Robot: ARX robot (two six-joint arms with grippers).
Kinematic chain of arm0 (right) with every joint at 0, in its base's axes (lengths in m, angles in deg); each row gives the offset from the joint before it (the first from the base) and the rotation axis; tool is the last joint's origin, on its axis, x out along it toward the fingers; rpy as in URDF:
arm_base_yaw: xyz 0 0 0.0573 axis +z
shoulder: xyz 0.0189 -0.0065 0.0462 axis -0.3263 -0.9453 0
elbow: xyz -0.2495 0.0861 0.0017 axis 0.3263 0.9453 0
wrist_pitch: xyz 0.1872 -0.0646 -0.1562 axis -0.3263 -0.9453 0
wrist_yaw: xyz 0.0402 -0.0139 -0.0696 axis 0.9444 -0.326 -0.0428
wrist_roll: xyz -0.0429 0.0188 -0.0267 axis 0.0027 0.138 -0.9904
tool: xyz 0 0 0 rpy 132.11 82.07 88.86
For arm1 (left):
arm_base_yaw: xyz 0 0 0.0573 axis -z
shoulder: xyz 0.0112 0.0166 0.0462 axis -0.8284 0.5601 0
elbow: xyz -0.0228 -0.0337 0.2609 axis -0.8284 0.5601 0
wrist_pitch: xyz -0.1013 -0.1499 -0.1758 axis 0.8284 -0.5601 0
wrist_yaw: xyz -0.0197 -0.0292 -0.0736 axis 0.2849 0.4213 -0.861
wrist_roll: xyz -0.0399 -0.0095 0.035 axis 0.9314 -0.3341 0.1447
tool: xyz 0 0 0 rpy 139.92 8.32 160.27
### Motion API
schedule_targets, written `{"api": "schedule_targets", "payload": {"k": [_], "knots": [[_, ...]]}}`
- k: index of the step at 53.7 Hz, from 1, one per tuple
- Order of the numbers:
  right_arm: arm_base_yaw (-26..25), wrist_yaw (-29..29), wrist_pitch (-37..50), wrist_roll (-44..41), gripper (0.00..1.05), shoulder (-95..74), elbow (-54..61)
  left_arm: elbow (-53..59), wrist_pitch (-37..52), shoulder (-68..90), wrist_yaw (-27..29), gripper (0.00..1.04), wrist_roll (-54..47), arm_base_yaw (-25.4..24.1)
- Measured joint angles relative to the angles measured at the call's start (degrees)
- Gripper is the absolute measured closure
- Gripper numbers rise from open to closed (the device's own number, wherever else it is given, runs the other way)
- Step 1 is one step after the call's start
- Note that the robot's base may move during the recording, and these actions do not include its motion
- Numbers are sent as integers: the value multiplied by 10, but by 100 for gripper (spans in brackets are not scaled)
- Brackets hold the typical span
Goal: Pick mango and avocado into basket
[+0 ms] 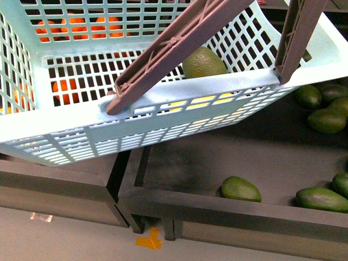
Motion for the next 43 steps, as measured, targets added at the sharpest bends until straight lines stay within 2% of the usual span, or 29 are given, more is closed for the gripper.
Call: {"api": "schedule_targets", "payload": {"k": [18,21,40,43], "knots": [[0,0,-78,0,103,81,0,0,0,0,0,91,0,0],[0,0,-119,0,103,123,0,0,0,0,0,91,0,0],[0,0,-177,0,103,181,0,0,0,0,0,91,0,0],[0,1,-242,0,103,229,0,0,0,0,0,91,0,0]]}}
